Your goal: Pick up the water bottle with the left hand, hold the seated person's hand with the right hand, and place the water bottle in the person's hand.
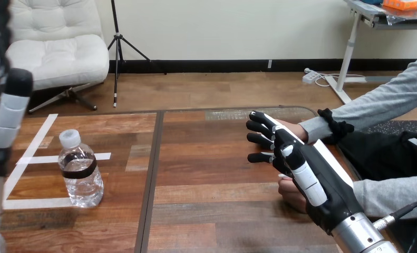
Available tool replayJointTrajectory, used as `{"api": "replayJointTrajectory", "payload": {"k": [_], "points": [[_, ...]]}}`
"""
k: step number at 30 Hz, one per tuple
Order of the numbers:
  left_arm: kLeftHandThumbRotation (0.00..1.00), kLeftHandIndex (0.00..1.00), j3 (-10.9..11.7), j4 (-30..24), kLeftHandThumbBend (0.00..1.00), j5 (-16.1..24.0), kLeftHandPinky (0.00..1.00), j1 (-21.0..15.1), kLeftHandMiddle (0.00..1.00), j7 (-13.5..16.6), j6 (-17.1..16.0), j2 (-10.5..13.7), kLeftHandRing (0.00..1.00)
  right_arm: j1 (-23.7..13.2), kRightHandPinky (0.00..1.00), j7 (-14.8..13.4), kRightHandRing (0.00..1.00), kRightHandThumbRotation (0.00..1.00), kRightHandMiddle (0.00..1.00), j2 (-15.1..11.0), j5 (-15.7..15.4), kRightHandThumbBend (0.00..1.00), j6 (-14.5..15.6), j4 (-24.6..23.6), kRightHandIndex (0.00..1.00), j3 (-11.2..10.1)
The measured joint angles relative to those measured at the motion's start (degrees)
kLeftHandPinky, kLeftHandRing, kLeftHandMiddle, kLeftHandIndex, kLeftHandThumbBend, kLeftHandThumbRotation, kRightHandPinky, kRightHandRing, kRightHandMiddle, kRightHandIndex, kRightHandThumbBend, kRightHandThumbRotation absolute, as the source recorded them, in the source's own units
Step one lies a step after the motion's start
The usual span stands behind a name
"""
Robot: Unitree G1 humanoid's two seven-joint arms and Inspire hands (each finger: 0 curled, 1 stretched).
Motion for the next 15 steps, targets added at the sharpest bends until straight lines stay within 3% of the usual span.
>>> {"api": "replayJointTrajectory", "payload": {"k": [15], "points": [[1.0,1.0,2.86,0.23,1.0,1.1,1.0,1.95,1.0,0.99,1.38,1.81,1.0,0.0,0.78,0.35,0.91,1.0,0.93,-0.02,0.02,0.96,0.0,0.0,0.94,0.0]]}}
